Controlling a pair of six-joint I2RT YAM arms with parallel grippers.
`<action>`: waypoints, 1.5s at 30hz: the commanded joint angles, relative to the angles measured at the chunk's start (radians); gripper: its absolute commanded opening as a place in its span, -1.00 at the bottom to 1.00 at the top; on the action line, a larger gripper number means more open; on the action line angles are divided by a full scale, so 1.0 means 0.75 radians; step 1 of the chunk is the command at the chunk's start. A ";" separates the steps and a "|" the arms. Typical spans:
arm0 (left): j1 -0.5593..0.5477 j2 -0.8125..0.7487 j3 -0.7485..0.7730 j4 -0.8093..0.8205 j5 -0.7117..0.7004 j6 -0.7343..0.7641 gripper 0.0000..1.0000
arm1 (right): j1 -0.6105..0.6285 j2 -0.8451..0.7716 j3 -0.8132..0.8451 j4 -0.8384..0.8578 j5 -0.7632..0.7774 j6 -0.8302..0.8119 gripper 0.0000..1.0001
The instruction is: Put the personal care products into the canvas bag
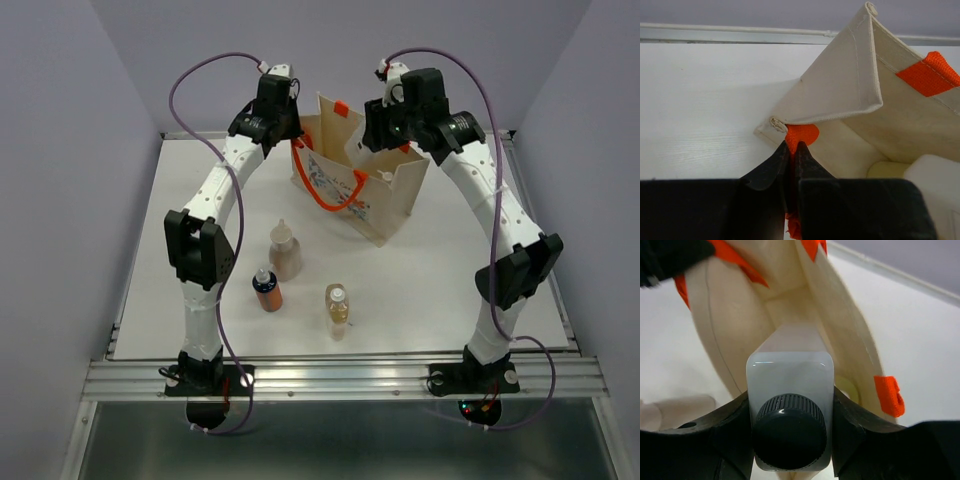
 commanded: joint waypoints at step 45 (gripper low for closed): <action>0.054 0.046 0.216 0.050 -0.032 -0.019 -1.00 | -0.027 0.310 -0.145 -0.559 0.100 -0.589 -0.86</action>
